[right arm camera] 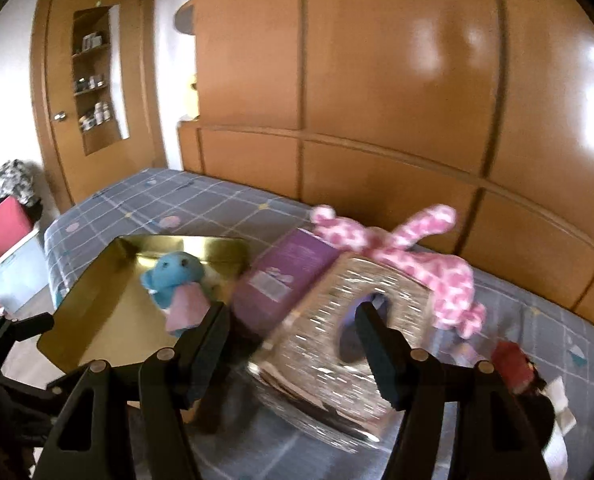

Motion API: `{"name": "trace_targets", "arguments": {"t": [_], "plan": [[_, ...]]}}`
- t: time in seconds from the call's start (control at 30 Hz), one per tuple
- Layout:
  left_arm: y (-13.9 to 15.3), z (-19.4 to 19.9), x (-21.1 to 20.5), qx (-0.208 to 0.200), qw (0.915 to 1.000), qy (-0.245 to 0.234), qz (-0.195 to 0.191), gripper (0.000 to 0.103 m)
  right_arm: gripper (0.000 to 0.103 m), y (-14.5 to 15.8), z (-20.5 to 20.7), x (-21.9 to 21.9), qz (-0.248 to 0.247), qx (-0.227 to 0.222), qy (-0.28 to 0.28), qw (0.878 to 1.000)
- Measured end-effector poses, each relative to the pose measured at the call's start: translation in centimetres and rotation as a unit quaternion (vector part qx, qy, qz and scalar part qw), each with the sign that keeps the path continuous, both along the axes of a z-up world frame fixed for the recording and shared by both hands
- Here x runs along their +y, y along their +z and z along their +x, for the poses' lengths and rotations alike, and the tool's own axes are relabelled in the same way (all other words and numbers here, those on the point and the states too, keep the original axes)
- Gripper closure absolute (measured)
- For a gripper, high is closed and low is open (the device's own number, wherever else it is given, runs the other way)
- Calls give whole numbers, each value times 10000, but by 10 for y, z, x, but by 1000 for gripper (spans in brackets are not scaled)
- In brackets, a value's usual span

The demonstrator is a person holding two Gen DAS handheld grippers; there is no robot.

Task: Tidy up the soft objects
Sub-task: 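Move both tools back over the remaining pile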

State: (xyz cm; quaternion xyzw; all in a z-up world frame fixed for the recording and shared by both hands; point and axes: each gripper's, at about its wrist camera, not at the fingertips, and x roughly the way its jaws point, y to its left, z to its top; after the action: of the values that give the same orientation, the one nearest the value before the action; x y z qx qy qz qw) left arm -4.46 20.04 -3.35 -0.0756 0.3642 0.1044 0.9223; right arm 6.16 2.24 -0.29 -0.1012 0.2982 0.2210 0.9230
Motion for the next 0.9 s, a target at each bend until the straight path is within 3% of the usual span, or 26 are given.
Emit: {"name": "trace_targets", "arguments": {"t": [0.3, 0.47, 0.63, 0.73, 0.9], "plan": [[12, 2, -36, -114, 9982, -534, 255, 0, 32, -5, 3, -78, 101, -10, -727, 9973], [25, 6, -64, -294, 9927, -1126, 328, 0, 32, -7, 10, -145, 300, 99, -1443, 9890], [37, 16, -96, -476, 9855, -1596, 328, 0, 32, -3, 12, -233, 372, -8, -2529, 9668], [44, 24, -111, -507, 9822, -1785, 298, 0, 31, -4, 11, -287, 440, -44, -3224, 9456], [49, 51, -138, -290, 9771, -2104, -165, 0, 31, -20, 6, -367, 449, -41, -4268, 9032]]}}
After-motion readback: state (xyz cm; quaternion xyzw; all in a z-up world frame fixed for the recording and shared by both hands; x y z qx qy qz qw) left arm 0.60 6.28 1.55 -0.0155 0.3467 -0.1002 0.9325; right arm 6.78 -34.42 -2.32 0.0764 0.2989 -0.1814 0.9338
